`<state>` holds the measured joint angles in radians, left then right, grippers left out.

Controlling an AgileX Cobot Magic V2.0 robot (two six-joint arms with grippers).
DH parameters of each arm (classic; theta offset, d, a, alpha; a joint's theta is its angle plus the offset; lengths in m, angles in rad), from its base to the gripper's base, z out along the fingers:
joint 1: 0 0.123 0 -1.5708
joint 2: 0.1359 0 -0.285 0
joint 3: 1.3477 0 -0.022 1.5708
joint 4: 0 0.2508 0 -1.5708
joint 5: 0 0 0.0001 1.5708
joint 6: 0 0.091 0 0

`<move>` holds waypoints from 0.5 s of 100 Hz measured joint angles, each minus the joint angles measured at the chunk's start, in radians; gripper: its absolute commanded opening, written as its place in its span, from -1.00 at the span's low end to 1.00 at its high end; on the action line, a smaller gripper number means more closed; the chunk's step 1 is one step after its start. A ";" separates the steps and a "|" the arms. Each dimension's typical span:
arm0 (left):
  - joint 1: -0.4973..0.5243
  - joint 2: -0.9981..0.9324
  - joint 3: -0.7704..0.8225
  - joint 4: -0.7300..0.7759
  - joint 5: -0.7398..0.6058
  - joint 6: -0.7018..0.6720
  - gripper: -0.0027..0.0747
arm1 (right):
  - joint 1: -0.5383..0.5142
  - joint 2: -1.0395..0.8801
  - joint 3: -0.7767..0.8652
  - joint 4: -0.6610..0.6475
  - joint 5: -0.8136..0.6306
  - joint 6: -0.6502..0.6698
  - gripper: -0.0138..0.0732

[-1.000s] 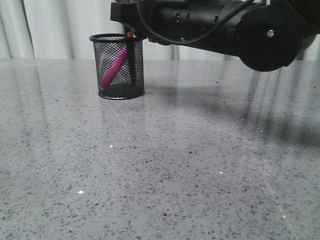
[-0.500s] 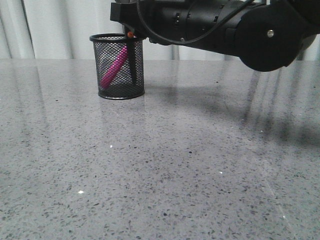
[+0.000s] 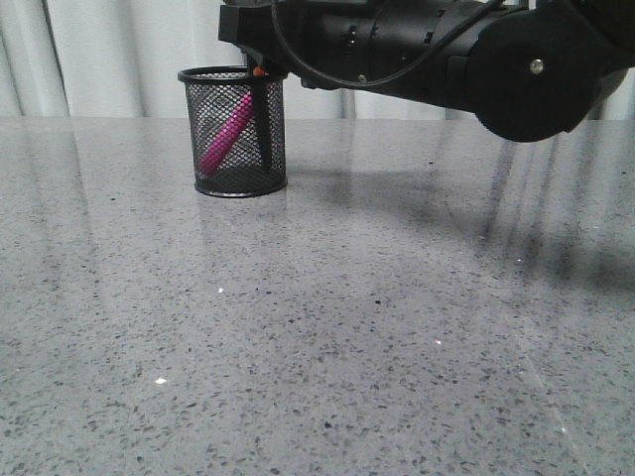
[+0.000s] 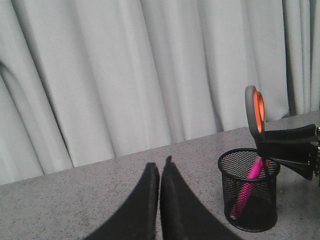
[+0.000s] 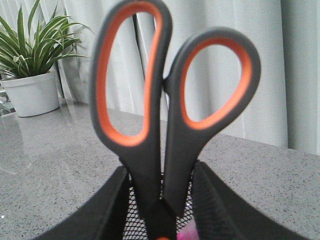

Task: Put pen and scissors into bin
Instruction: 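Lower the scissors into the cup and open the right gripper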

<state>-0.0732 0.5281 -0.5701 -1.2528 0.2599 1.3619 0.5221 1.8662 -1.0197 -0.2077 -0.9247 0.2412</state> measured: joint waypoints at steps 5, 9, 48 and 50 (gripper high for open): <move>0.000 0.000 0.000 0.000 0.000 0.000 -0.99 | 0.000 0.000 0.000 0.000 0.000 0.000 -0.09; 0.000 0.000 0.000 0.001 0.000 0.000 -0.99 | 0.000 0.000 0.000 0.000 0.000 0.000 -0.09; 0.000 0.000 0.000 0.001 0.000 0.000 -0.99 | 0.000 0.000 0.000 0.000 -0.006 0.000 0.39; 0.000 0.000 0.000 0.001 0.000 0.000 -0.99 | 0.000 0.000 0.000 0.000 -0.006 0.000 0.39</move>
<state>-0.0732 0.5281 -0.5701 -1.2516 0.2599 1.3619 0.5221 1.8662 -1.0197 -0.2077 -0.9308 0.2412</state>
